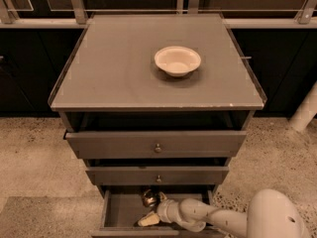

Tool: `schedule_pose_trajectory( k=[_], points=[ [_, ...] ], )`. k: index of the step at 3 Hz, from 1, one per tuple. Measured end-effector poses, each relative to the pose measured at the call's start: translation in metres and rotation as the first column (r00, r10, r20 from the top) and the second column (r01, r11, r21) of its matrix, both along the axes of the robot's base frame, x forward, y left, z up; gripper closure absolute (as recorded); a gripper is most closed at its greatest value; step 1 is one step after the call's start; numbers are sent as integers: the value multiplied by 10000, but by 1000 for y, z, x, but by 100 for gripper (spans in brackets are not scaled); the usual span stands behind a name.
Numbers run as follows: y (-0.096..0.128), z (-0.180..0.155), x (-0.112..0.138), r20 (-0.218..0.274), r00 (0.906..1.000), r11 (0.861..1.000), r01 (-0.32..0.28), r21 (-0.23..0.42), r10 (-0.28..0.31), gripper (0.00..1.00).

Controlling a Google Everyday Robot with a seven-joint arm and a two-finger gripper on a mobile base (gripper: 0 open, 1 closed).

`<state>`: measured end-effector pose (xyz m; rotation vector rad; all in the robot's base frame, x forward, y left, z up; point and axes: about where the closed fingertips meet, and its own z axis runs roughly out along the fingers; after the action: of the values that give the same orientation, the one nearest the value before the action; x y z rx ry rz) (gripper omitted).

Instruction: Pick orange can from bottom drawer and place on counter

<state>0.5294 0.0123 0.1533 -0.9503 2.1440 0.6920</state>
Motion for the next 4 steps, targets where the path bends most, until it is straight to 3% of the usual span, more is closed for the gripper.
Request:
schedule_pose_trajectory(
  k=[2, 3, 4],
  points=[
    [32, -17, 25, -242, 9957, 9960, 888, -40, -889, 0],
    [41, -20, 42, 55, 9887, 9885, 1496, -221, -1495, 0],
    [38, -21, 44, 112, 9871, 9867, 1601, -292, -1598, 18]
  ],
)
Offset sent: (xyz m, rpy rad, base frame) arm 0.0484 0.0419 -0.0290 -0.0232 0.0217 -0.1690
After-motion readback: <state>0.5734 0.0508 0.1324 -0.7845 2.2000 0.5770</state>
